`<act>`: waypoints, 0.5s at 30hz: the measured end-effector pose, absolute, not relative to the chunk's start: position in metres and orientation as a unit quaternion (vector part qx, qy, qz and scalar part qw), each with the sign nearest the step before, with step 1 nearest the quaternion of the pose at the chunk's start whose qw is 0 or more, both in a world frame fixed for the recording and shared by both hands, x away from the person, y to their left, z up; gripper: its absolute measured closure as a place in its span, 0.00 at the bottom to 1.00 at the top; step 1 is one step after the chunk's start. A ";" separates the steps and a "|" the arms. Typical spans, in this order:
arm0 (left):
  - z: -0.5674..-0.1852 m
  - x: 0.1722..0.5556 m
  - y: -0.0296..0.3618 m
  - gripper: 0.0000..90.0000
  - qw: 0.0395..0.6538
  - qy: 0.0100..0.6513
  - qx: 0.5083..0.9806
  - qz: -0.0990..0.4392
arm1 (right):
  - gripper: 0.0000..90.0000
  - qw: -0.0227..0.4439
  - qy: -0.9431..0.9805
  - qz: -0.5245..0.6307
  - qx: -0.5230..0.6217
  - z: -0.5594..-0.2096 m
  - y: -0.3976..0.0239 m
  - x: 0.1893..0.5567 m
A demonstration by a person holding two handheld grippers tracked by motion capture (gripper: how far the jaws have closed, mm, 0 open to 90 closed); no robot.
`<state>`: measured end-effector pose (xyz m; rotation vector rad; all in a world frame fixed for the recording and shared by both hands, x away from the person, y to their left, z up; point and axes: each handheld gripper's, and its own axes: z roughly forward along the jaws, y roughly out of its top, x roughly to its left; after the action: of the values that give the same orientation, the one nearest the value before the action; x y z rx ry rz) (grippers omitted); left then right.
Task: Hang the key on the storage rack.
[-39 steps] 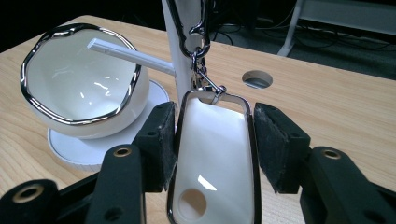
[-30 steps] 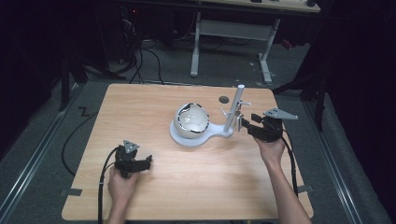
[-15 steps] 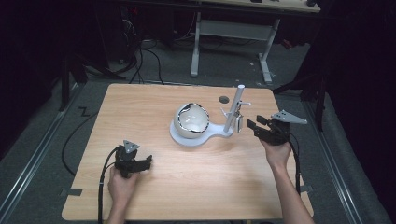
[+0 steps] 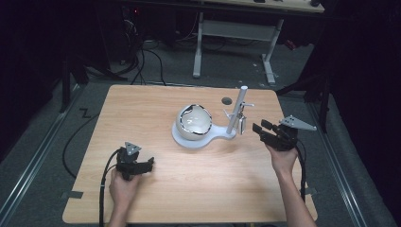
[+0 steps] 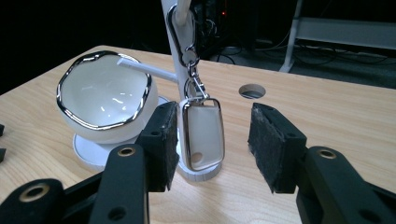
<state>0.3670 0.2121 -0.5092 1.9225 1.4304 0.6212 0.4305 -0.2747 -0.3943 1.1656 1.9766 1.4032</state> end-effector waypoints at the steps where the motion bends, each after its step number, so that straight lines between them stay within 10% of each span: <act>1: -0.509 0.367 0.212 0.19 0.327 0.546 0.734 0.237 | 0.58 0.224 0.717 0.507 0.423 -0.396 -0.275 0.430; 15: -0.509 0.367 0.212 0.19 0.327 0.546 0.734 0.237 | 0.61 0.218 0.715 0.504 0.432 -0.409 -0.286 0.419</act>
<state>0.3670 0.2120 -0.5092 1.9226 1.4303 0.6214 0.4187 -0.2859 -0.4094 1.1976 1.9813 1.3953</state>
